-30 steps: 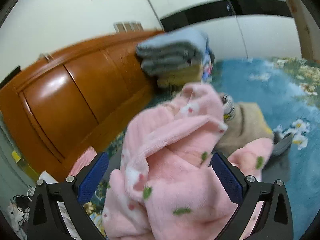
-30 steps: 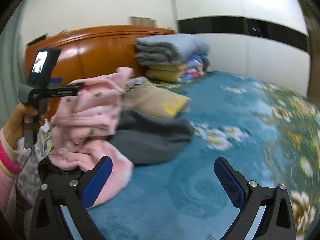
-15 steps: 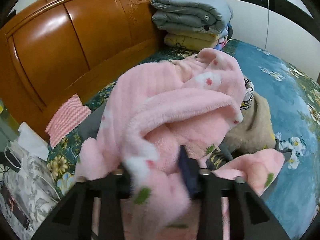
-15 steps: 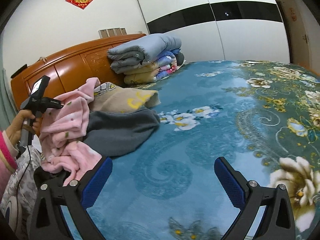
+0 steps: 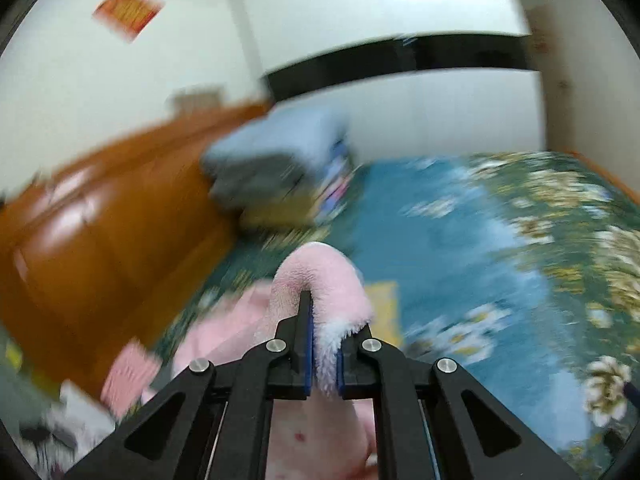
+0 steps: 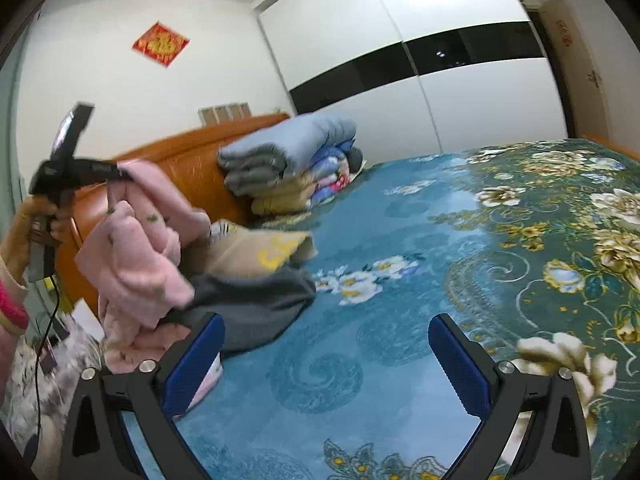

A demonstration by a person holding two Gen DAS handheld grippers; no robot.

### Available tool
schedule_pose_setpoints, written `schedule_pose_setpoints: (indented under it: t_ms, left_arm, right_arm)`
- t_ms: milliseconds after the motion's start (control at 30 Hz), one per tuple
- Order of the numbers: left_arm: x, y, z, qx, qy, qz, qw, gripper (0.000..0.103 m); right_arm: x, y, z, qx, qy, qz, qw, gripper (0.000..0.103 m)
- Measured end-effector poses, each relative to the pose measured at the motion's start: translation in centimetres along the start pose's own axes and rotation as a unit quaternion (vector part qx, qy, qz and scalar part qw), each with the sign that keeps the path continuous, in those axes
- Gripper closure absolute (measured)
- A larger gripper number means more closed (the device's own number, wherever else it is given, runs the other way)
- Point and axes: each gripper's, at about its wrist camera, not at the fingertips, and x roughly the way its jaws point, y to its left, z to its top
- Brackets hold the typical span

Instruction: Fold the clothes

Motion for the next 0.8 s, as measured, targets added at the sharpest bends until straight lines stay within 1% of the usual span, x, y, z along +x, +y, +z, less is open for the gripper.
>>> schedule_pose_setpoints:
  t_ms: [67, 100, 167, 233, 300, 400, 467, 567, 633, 733, 800]
  left_arm:
    - [-2.4, -3.5, 2.8, 0.02, -0.03, -0.04, 0.9985, 0.096]
    - [-3.5, -5.9, 4.2, 0.027, -0.042, -0.067, 0.9965, 0.097]
    - [-5.3, -9.9, 6.1, 0.038, -0.053, -0.114, 0.9914, 0.097]
    - [-7.2, -14.0, 7.6, 0.051, -0.071, -0.164, 0.9827, 0.097]
    - [-9.6, -18.3, 8.8, 0.061, -0.094, -0.206, 0.9721, 0.097]
    - [-10.6, -23.3, 10.0, 0.07, -0.097, -0.255, 0.9596, 0.098]
    - [-11.2, -26.6, 10.7, 0.076, -0.098, -0.287, 0.9498, 0.098]
    - [-9.3, -31.4, 9.0, 0.096, -0.054, -0.303, 0.9467, 0.098]
    - [-7.1, -34.4, 6.7, 0.103, -0.013, -0.315, 0.9433, 0.098]
    - [-3.1, -38.0, 2.7, 0.106, 0.061, -0.339, 0.9329, 0.098]
    - [-1.9, -39.5, 0.8, 0.105, 0.092, -0.35, 0.9263, 0.097]
  right_arm:
    - [-1.5, -1.0, 0.6, 0.011, -0.019, -0.006, 1.0, 0.0]
    - [-2.3, -1.6, 0.9, 0.017, -0.029, -0.01, 0.999, 0.0]
    - [-3.9, -2.8, 1.3, 0.028, -0.047, -0.021, 0.998, 0.0]
    - [-5.9, -4.3, 1.6, 0.036, -0.064, -0.038, 0.997, 0.0]
    - [-8.1, -5.8, 1.8, 0.042, -0.08, -0.061, 0.994, 0.0]
    - [-11.1, -8.2, 2.0, 0.054, -0.104, -0.092, 0.989, 0.0]
    - [-13.3, -9.9, 1.9, 0.074, -0.123, -0.111, 0.983, 0.0]
    - [-15.9, -12.1, 1.9, 0.1, -0.144, -0.128, 0.976, 0.0]
    - [-16.8, -12.8, 1.9, 0.107, -0.146, -0.135, 0.974, 0.0]
    - [-17.0, -13.5, 1.7, 0.107, -0.135, -0.143, 0.975, 0.0]
    - [-16.8, -13.9, 1.5, 0.109, -0.122, -0.148, 0.975, 0.0]
